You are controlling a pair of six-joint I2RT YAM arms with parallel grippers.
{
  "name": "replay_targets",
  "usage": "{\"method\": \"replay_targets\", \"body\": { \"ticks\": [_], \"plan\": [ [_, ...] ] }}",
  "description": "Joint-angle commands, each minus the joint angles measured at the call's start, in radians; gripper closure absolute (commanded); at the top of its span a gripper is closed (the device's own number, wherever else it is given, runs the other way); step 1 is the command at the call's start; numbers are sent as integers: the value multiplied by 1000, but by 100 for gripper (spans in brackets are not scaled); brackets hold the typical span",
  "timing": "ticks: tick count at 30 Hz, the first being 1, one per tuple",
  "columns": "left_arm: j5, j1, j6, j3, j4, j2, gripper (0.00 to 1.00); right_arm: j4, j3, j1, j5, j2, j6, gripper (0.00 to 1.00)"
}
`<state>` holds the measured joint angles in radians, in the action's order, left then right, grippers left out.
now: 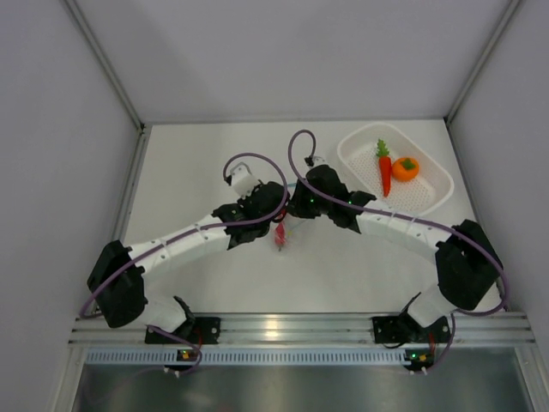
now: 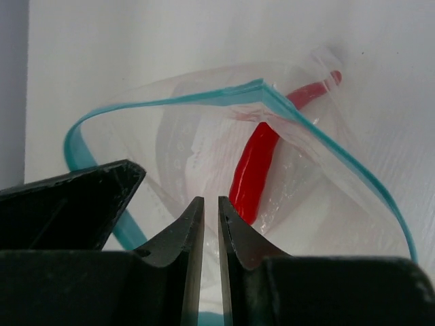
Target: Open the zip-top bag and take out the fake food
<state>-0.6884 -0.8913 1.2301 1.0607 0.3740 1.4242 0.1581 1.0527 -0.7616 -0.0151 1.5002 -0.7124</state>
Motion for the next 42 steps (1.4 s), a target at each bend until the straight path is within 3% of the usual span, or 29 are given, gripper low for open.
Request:
{"method": "replay_targets", "body": {
  "ticks": [1,13,22,26,32,39,42],
  "plan": [
    [15,5,35,22,-46,-8,100,0,78,-21,90,41,-24,86],
    [219,20,141,-105,-228,-28,100,-37,104,-58,195,187,-62,91],
    [190,20,236,-199,-284,-91,100,-184,-38,-64,201,216,-84,89],
    [173,22,244,-222,-284,-137,100,-161,-46,-64,254,239,-58,88],
    [179,22,244,-251,-284,-186,100,27,6,-54,466,250,57,87],
    [207,22,197,-283,-284,-231,100,245,154,-51,884,258,289,86],
    [210,22,154,-301,-284,-235,100,265,199,-51,925,250,410,83]
  ]
}}
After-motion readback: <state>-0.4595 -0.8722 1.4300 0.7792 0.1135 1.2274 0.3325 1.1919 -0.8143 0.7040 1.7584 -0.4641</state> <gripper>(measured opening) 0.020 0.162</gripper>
